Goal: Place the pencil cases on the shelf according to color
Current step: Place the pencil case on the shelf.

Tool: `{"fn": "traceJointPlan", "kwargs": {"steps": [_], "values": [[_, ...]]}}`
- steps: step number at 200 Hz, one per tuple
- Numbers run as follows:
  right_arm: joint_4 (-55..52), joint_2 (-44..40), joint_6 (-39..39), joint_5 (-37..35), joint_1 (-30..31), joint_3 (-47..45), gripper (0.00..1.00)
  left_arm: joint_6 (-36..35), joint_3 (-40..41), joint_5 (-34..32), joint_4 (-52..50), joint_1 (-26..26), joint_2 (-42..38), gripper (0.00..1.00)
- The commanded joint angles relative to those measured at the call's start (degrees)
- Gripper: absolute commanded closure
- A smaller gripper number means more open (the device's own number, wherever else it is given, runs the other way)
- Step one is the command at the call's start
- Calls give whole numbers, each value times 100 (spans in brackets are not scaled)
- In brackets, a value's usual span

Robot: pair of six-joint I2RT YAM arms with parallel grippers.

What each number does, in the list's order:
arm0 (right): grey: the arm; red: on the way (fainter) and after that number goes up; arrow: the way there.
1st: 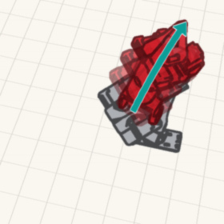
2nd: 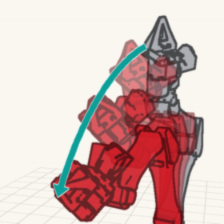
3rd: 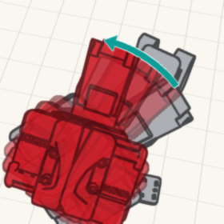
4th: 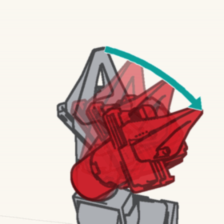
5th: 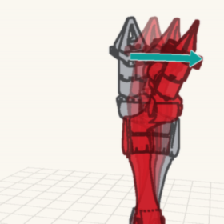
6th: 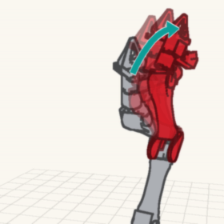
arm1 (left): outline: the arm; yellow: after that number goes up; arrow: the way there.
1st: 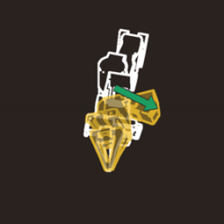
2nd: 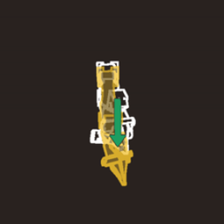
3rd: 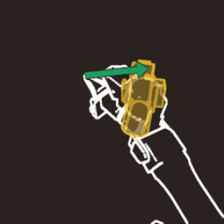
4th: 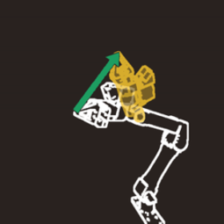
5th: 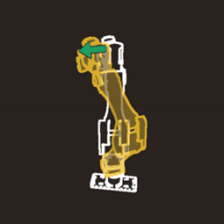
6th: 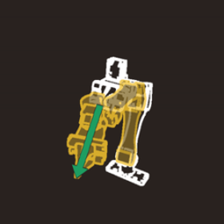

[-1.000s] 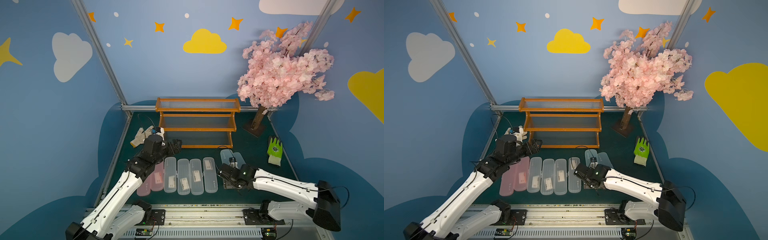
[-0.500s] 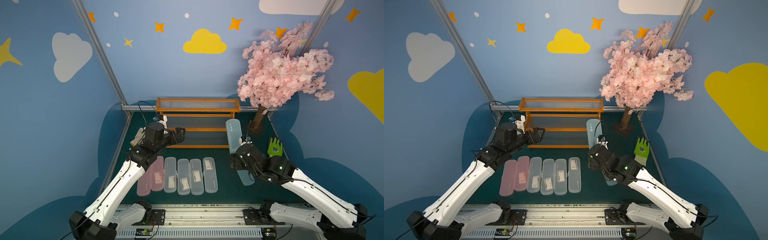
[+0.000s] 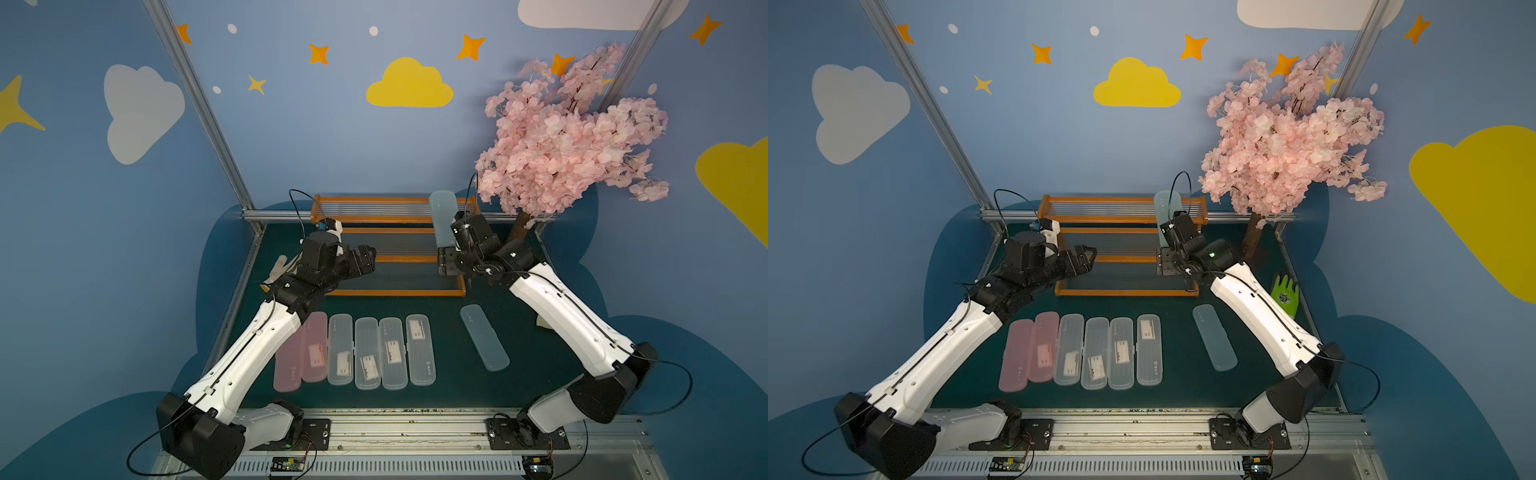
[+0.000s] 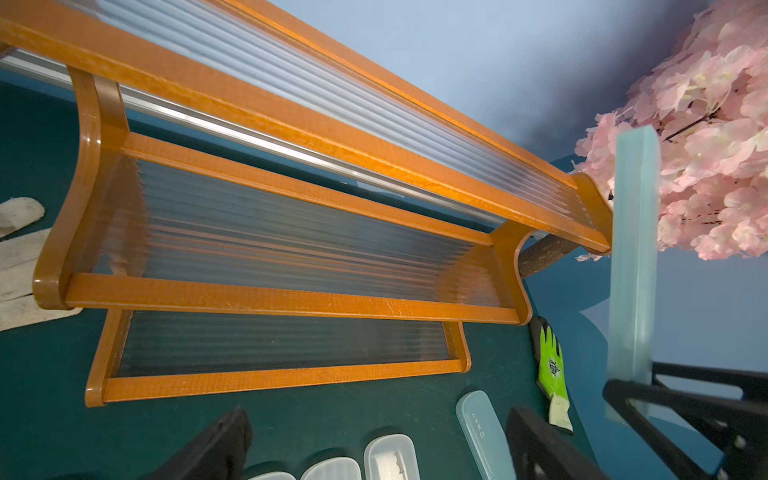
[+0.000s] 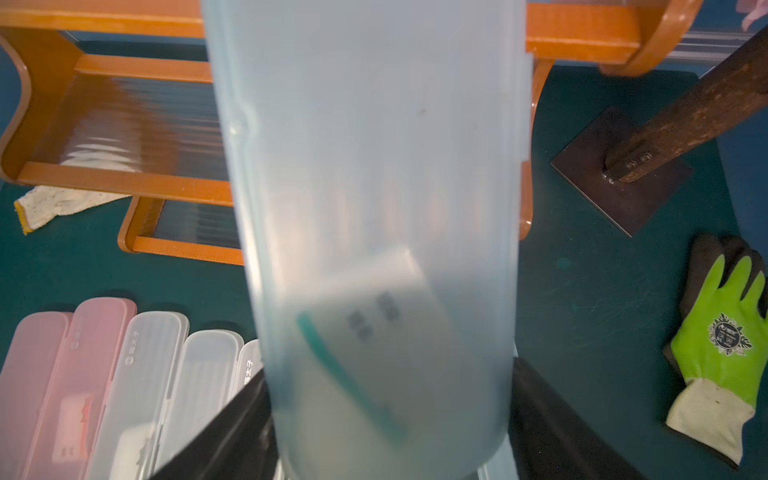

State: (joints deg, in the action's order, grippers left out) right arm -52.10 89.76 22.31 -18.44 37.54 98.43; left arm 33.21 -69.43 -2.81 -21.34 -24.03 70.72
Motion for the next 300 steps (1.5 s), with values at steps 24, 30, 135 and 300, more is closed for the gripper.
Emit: {"fn": "traceJointPlan", "kwargs": {"steps": [24,30,135,300], "values": [[-356,902,-131,223,-321,1404,44,-81,-117,-52,16,-11,65,0],[-449,1011,-93,235,-347,1563,44,-74,-108,-44,13,-10,65,0],[-1055,1817,143,84,-493,2746,22,-84,114,-96,-32,-5,-23,0],[-960,1916,89,453,-680,3342,7,-116,105,-52,-144,20,-83,0]]}}
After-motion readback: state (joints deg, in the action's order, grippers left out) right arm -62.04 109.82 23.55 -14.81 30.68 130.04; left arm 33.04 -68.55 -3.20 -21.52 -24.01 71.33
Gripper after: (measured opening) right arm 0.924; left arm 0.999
